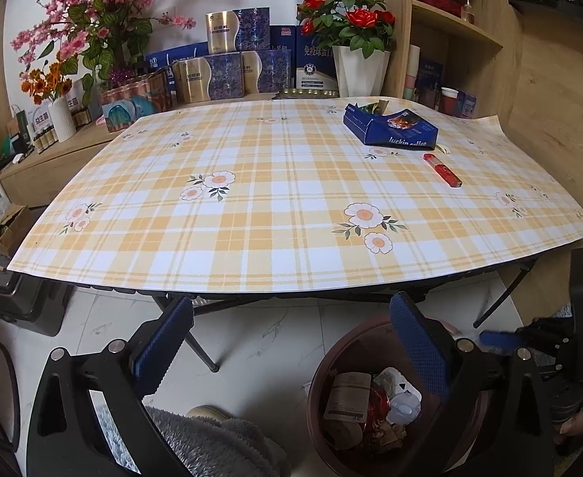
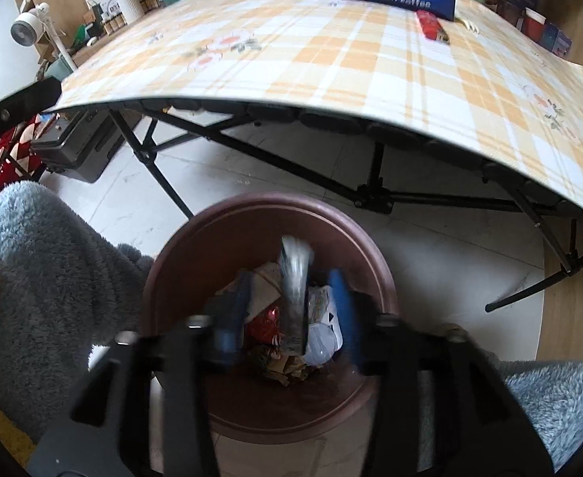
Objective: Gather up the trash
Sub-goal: 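Open the right tool to release the packet and move the left tool to the table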
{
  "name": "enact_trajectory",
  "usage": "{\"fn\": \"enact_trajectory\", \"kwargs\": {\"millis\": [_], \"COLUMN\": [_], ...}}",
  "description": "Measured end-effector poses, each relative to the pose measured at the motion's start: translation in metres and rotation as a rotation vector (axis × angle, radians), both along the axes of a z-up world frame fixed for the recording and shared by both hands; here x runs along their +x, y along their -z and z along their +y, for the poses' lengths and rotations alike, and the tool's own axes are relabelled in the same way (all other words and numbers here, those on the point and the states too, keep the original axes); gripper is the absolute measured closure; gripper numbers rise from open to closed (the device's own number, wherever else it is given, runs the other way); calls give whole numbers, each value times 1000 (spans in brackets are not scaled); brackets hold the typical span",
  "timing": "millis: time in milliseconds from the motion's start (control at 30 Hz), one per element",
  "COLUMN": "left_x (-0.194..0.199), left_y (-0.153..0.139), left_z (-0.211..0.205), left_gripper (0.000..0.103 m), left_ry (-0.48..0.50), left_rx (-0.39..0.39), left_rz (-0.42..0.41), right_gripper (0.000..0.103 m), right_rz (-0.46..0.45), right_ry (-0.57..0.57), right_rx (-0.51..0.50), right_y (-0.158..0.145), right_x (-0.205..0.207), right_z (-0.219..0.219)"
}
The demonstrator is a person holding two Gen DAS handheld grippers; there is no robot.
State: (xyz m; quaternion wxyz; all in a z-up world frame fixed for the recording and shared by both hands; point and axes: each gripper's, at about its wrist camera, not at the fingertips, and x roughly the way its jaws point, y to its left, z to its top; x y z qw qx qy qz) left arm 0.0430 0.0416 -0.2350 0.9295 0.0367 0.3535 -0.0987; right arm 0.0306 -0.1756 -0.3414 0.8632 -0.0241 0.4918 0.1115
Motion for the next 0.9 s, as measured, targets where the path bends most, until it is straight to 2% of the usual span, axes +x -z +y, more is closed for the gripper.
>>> {"fn": "enact_trajectory", "kwargs": {"millis": [33,67,100,200,500,667,800,900], "left_x": [0,0,0,0,0,-1,4,14], "left_y": [0,0,0,0,0,0,-1,-3], "left_z": [0,0,0,0,1,1,-2,-7], "left_gripper": [6,6,6,6,6,6,6,6], "left_ry": [1,0,-1,-1,-3,1,35,53], "left_rx": [0,0,-2,-2,-6,-6,-17,-40], "left_rz": [0,1,-2,-2,-3,-2,32,75], "right_gripper": [46,33,24,14,8,6,6,6], "right_rz": [-6,-8,-11,-13,-23,-60,-113,-201], "right_ry": [2,7,15,33,75,84,106,155], "right_rx": [-3,-8,-12,-19,-8,7,24,69], "right_y": [-1,-1,-1,-1,-4,-14,-38,-72], "right_x": [0,0,0,2,3,0,1,2], "right_z": [0,0,-1,-3,-10,-13,-21,-45]}}
